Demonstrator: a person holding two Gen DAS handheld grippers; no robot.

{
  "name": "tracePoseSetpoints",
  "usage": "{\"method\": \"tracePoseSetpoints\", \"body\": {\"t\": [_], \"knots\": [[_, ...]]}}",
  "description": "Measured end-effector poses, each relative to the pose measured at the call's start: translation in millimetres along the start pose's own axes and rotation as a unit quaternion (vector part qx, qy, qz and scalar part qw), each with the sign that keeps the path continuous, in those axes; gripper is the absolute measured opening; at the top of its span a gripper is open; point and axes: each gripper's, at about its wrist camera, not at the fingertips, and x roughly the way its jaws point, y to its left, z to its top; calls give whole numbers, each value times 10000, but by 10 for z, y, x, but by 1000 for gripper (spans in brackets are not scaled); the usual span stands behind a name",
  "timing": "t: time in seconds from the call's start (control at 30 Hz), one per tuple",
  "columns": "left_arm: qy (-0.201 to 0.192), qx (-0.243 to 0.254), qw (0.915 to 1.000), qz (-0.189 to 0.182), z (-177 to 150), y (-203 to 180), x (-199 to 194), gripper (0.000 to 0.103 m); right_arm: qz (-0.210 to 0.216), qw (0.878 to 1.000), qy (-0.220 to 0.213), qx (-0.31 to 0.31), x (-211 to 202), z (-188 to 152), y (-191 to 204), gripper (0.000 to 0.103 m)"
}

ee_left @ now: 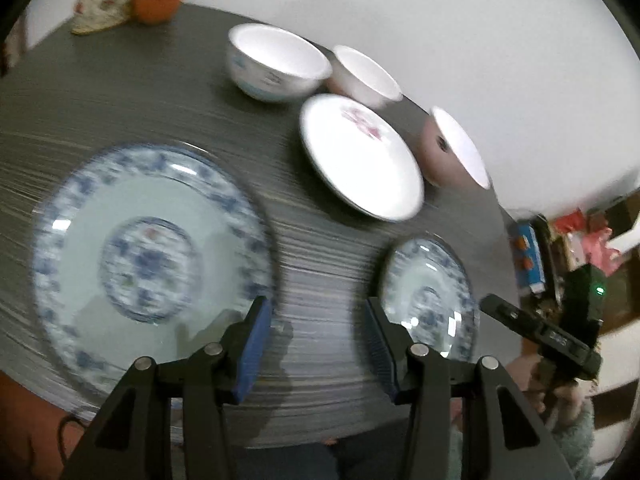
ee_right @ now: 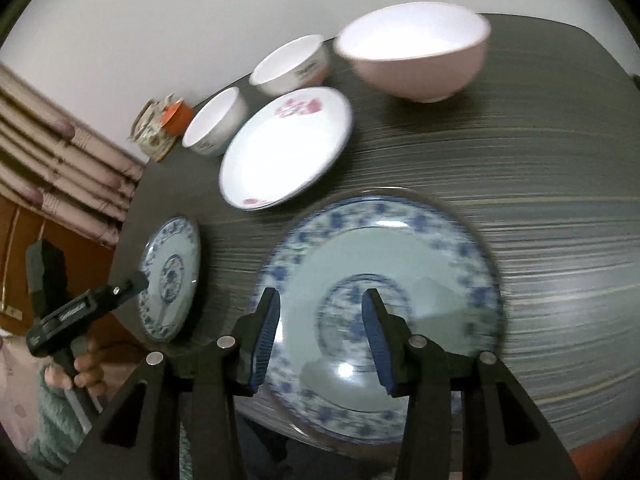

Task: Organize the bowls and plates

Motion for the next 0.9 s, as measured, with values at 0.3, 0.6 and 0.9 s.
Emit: {"method": "tracePoseSetpoints", "body": {"t": [0.3, 0.6, 0.9], "knots": [[581, -255, 9972, -398, -18, -314, 387, 49, -19, 9985, -89, 541, -146, -34, -516, 41], [810, -447, 9946, -479, -15, -442, 605, 48, 100, 9939, -57, 1097, -104, -171, -950, 41], [941, -536, 9932, -428, -6, -455, 765, 47, 397, 9901, 2, 1345, -30, -230, -1102, 34]]}}
